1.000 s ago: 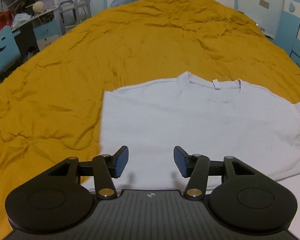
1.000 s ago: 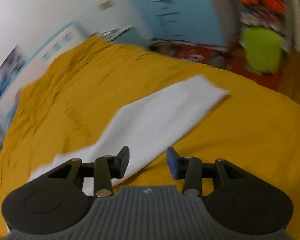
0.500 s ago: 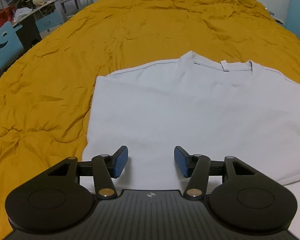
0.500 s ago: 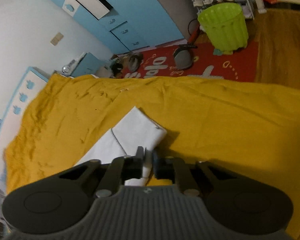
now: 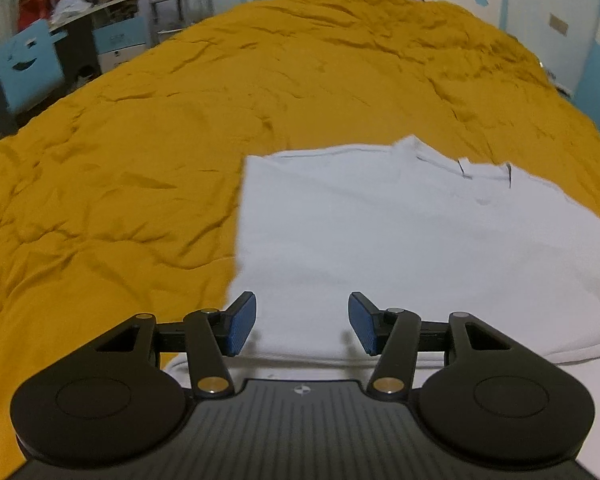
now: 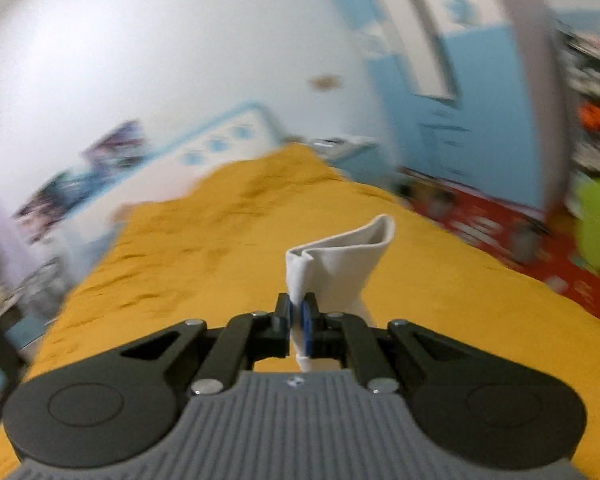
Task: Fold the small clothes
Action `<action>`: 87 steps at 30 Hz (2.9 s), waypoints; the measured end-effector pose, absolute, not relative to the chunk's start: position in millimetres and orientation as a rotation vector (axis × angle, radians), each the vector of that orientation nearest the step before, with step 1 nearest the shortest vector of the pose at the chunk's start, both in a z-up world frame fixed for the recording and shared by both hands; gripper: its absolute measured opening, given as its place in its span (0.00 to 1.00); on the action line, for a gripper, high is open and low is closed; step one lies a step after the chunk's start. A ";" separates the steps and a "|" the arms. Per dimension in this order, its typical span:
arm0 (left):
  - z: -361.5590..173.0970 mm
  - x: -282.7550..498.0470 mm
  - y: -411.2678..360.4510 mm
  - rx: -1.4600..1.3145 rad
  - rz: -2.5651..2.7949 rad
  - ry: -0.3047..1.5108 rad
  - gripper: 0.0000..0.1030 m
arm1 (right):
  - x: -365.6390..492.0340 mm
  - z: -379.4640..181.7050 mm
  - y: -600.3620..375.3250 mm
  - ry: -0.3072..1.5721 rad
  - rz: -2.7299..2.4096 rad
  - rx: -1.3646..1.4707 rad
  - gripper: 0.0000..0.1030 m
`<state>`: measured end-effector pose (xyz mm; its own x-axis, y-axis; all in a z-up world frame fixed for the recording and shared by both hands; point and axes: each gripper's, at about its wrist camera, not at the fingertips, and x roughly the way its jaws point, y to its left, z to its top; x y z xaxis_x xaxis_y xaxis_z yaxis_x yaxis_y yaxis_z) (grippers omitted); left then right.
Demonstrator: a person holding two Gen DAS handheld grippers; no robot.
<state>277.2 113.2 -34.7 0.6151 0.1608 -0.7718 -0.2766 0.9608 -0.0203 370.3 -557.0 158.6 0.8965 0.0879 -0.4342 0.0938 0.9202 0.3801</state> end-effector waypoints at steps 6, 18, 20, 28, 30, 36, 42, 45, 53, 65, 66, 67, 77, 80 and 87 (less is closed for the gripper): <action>-20.1 253.6 133.2 -0.188 0.231 0.823 0.61 | 374.6 226.0 -416.5 0.400 0.237 0.376 0.00; 34.0 248.0 187.1 -0.290 0.143 0.710 0.59 | 364.0 165.9 -180.8 0.566 0.450 0.436 0.00; 29.6 246.6 199.8 -0.335 0.121 0.689 0.59 | 362.6 136.0 -143.9 0.623 0.442 0.418 0.00; -10.5 259.8 224.0 -0.419 0.143 0.751 0.59 | 353.3 -4.7 -61.1 0.888 0.472 0.356 0.01; -16.4 263.5 226.8 -0.426 0.147 0.762 0.59 | 351.6 -29.2 -51.6 0.947 0.521 0.377 0.01; -32.8 267.2 234.7 -0.566 0.056 0.767 0.59 | 339.3 -65.9 -43.4 1.045 0.667 0.392 0.22; -49.8 277.4 236.1 -0.636 0.020 0.787 0.61 | 331.1 -54.5 -70.3 1.014 0.732 0.371 0.43; -57.6 280.3 230.5 -0.622 0.022 0.807 0.61 | 327.4 -46.9 -105.5 0.984 0.674 0.348 0.44; -67.4 286.0 207.0 -0.455 0.057 0.864 0.50 | 289.4 -34.7 -256.1 0.861 0.296 0.213 0.43; -70.8 273.9 184.5 -0.316 0.105 0.900 0.49 | 264.0 -40.8 -330.9 0.780 0.039 -0.194 0.43; -71.8 274.7 183.7 -0.309 0.108 0.904 0.48 | 268.9 -44.6 -326.1 0.782 0.046 -0.220 0.42; -72.4 275.2 183.0 -0.302 0.116 0.907 0.46 | 270.4 -46.1 -328.2 0.786 0.051 -0.243 0.42; -81.0 283.7 171.1 -0.161 0.154 0.944 0.33 | 282.4 -58.1 -353.3 0.853 0.001 -0.124 0.00; -87.1 284.3 168.7 -0.135 0.163 0.949 0.33 | 286.7 -72.2 -360.8 0.888 0.000 -0.075 0.00; -67.7 272.0 169.8 -0.090 0.187 0.950 0.34 | 283.2 -54.6 -365.6 0.930 -0.004 -0.037 0.00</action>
<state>272.0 169.8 -67.7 0.5666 0.1200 -0.8152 -0.1986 0.9801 0.0062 283.2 -365.6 -54.6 0.5976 -0.0199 -0.8016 -0.0124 0.9993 -0.0341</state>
